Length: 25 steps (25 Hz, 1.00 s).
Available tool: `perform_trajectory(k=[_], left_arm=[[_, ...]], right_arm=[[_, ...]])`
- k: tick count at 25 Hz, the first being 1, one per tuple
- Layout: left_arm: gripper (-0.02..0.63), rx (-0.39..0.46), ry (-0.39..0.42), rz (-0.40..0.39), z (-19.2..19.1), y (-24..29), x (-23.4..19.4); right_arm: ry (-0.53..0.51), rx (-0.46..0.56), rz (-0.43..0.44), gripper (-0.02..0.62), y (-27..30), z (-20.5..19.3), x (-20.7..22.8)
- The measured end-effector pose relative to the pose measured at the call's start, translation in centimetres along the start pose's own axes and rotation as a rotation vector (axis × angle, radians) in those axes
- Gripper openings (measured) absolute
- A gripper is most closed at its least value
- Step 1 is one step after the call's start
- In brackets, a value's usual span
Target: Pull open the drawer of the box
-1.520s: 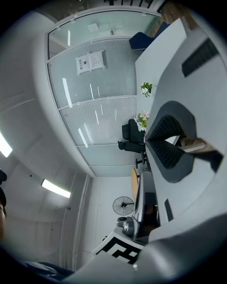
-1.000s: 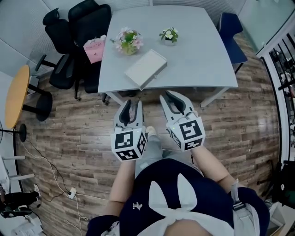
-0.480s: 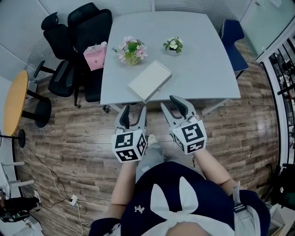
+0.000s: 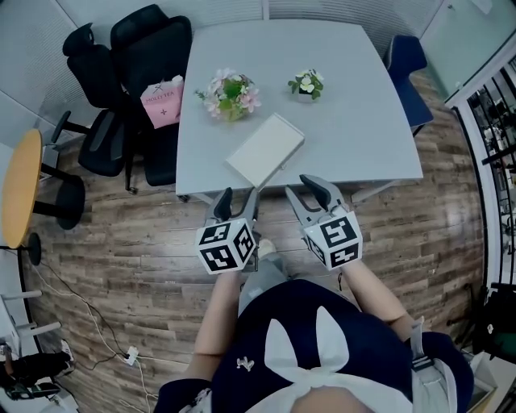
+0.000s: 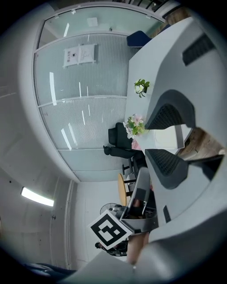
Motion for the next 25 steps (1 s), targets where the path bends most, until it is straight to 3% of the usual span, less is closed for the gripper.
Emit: perform_trajectory(k=[14, 25], left_arm=[[0.241, -0.237, -0.118, -0.027, -2.2, 8.9, -3.6], [0.24, -0.413, -0.339, 0.015, -4.7, 13.9, -4.8]], right_arm=[[0.042, -0.147, -0.013, 0.146, 5.9, -3.0, 3.6], [0.06, -0.274, 0.047, 0.147, 8.5, -5.9, 6.6]])
Point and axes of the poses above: the fingertips, and each gripper's own axes: y forward along the fingers, x to its right, z out of its top, the point moved 5 cm from there along -y, backward along the fingers, and after that the axes turned 15 degrees about z, right-handed, at the moved point
